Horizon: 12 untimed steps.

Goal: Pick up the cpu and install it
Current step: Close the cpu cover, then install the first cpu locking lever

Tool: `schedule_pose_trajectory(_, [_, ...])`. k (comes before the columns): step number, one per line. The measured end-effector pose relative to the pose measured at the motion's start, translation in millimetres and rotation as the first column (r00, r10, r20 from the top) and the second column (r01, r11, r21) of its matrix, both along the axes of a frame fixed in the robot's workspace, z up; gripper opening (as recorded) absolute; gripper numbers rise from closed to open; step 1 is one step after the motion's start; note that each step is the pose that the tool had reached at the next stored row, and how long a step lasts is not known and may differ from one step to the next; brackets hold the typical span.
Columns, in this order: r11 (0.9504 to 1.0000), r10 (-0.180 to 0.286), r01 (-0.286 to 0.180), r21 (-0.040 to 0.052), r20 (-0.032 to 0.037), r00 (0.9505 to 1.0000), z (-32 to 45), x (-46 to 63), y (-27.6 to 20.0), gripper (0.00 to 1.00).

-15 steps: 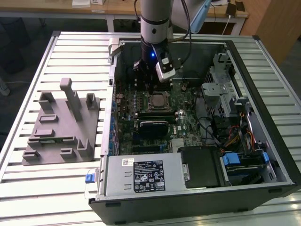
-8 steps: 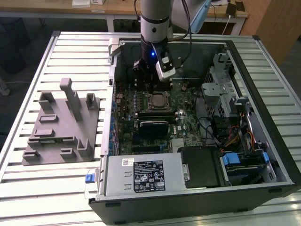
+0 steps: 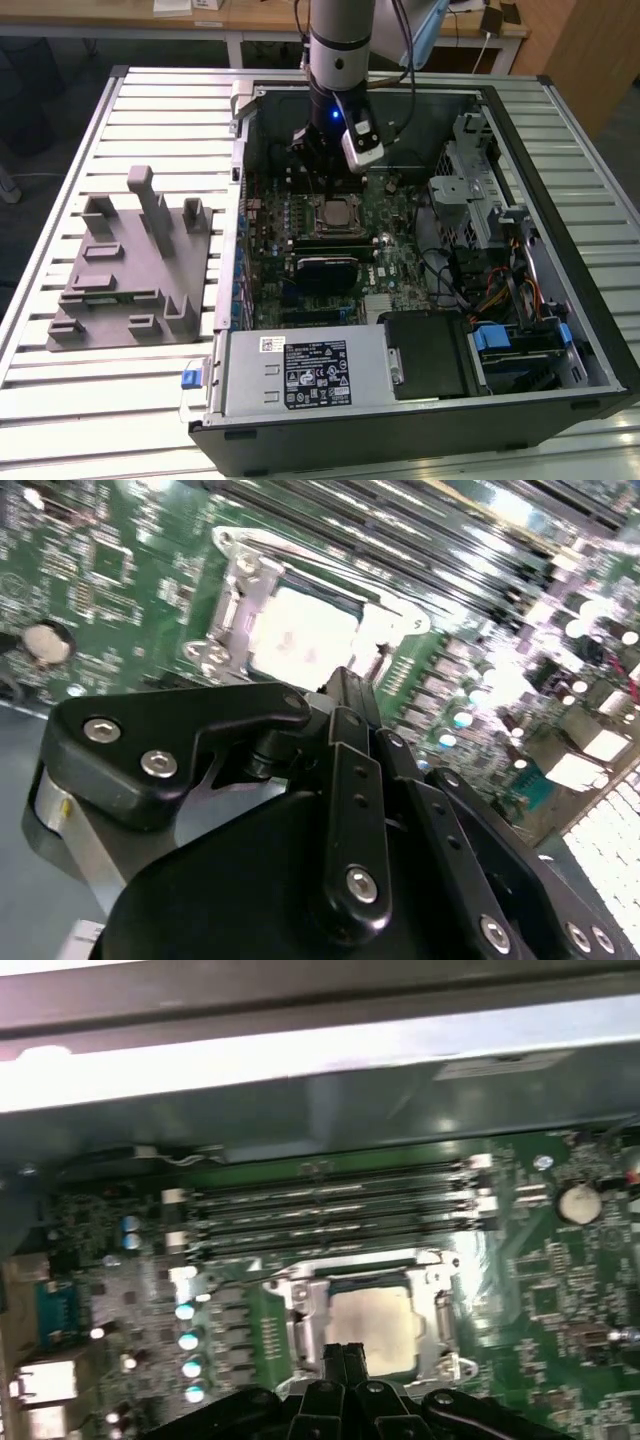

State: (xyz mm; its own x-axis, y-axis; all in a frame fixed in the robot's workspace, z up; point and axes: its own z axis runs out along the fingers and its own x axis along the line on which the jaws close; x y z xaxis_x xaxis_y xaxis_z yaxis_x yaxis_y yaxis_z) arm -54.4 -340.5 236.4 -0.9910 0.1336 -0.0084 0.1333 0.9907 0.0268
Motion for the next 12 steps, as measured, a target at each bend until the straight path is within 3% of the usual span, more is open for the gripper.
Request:
schedule_pose_trajectory(6, [1.0000, 0.000, 0.000, 0.0000, -0.0002, 1.0000, 0.0, 16.6, -0.1, 0.11])
schedule_pose_trajectory(12, [1.0000, 0.000, 0.000, 0.0000, -0.0002, 1.0000, 0.0, 17.9, 0.0, 0.11])
